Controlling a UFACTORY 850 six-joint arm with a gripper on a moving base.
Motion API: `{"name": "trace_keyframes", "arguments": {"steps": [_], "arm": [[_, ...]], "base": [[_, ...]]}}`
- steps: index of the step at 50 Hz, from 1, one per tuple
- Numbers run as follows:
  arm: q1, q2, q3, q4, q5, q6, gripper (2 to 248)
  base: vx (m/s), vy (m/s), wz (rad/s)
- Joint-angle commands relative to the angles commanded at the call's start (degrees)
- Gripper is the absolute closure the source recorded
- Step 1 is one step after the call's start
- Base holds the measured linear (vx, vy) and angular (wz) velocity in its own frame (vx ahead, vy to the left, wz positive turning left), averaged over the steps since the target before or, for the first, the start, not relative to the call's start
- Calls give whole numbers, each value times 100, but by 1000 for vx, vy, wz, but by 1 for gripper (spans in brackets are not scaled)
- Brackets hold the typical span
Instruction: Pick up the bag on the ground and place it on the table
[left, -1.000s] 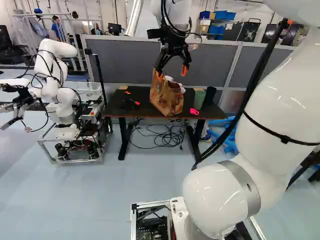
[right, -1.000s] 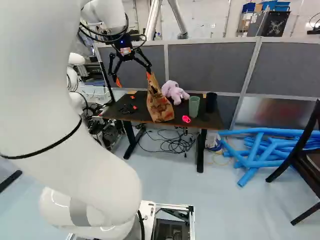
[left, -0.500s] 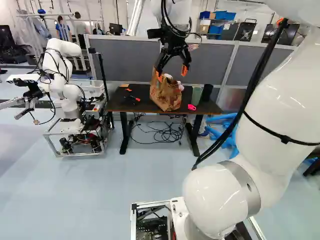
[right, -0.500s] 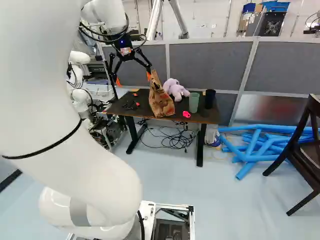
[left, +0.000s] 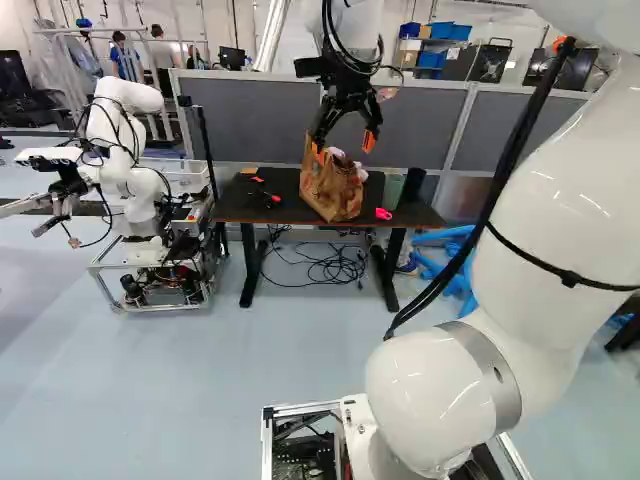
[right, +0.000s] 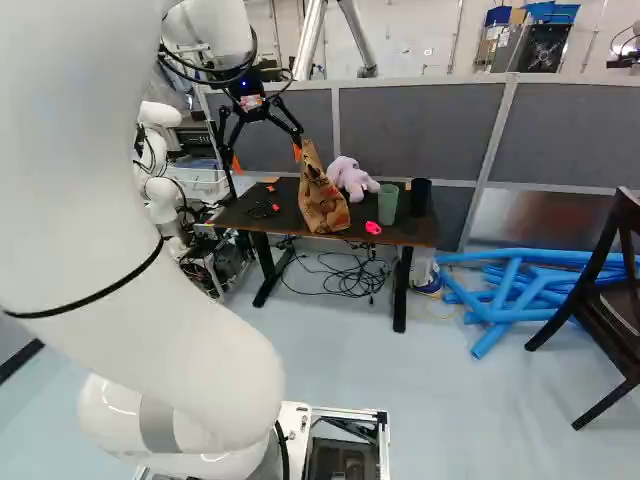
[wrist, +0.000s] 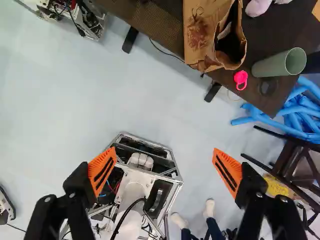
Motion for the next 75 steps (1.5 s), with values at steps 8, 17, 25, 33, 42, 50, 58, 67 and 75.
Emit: {"name": "trace_keyframes", "arguments": {"steps": [8,17,25,33,42,50,58,67,75], "arm": [[0,0,0,0,0,0,3],[0,0,0,0,1,0,3],[-2,4,18,1,30,3,3],[-6,13,59,3,99,11,3],[-15,30,135,8,226,25,3],[-25,52,232,13,388,42,3],[-38,79,351,20,586,64,3],[-55,116,513,30,859,94,3],[-74,154,684,40,1144,125,3]], "base": [[0,0,0],[0,0,0],[0,0,0],[0,0,0],[0,0,0],[0,0,0],[0,0,0],[0,0,0],[0,0,0]]}}
